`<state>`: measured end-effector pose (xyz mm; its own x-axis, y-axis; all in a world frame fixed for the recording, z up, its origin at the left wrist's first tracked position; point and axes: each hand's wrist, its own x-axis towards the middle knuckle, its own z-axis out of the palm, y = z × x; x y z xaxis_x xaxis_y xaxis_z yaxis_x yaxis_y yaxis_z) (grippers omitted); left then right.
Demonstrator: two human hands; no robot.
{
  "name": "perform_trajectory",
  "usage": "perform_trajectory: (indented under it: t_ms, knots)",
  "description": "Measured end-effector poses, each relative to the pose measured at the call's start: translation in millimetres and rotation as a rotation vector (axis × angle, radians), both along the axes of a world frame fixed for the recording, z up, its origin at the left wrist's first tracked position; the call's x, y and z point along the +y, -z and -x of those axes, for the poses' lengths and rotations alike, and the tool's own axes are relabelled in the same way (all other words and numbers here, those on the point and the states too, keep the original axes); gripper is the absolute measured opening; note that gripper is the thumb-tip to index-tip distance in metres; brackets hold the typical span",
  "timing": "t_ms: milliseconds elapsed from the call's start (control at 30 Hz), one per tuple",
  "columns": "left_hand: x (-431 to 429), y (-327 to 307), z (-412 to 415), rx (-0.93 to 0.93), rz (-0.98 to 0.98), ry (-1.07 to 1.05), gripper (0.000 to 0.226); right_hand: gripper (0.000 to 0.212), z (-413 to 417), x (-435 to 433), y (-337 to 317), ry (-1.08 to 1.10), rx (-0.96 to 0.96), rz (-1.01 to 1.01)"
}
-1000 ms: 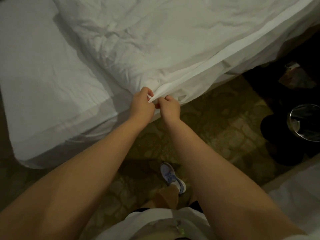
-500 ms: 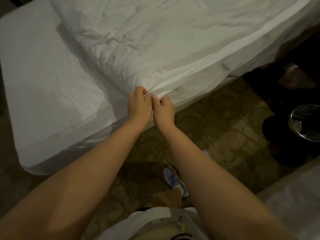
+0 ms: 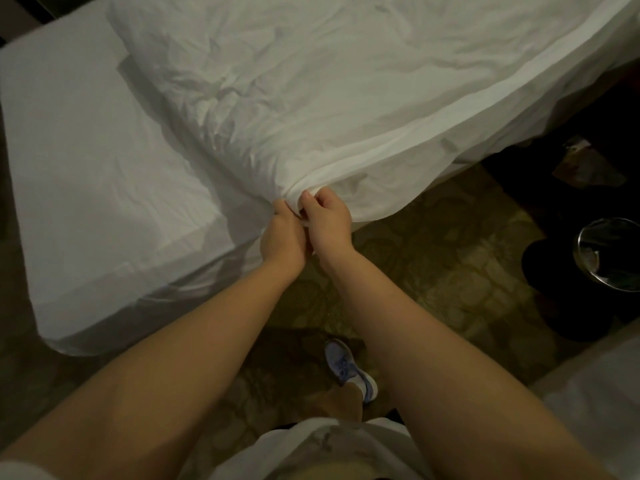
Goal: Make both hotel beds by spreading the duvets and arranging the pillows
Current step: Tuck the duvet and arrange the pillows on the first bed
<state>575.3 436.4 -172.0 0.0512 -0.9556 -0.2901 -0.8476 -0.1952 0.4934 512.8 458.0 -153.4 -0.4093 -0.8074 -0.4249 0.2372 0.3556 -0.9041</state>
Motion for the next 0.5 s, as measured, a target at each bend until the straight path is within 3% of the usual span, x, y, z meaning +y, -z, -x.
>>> perform_trajectory:
  t_ms: [133, 233, 367, 500]
  knots:
    - [-16.3, 20.6, 7.4, -0.074, -0.034, 0.048, 0.029, 0.039, 2.4, -3.9, -3.4, -0.051, 0.153, 0.002]
    - [-16.4, 23.5, 11.3, -0.014, -0.142, 0.087, 0.029, 0.038, 7.0, 0.1, 1.6, -0.080, 0.208, 0.011]
    - [-10.8, 16.6, -0.7, 0.067, -0.272, -0.072, 0.031, 0.018, 22.7, 20.7, 26.6, -0.197, 0.171, 0.014]
    - [-6.1, 10.5, -13.2, -0.016, -0.301, 0.001, 0.032, 0.043, 21.4, 29.7, 57.6, -0.506, 0.554, -0.130]
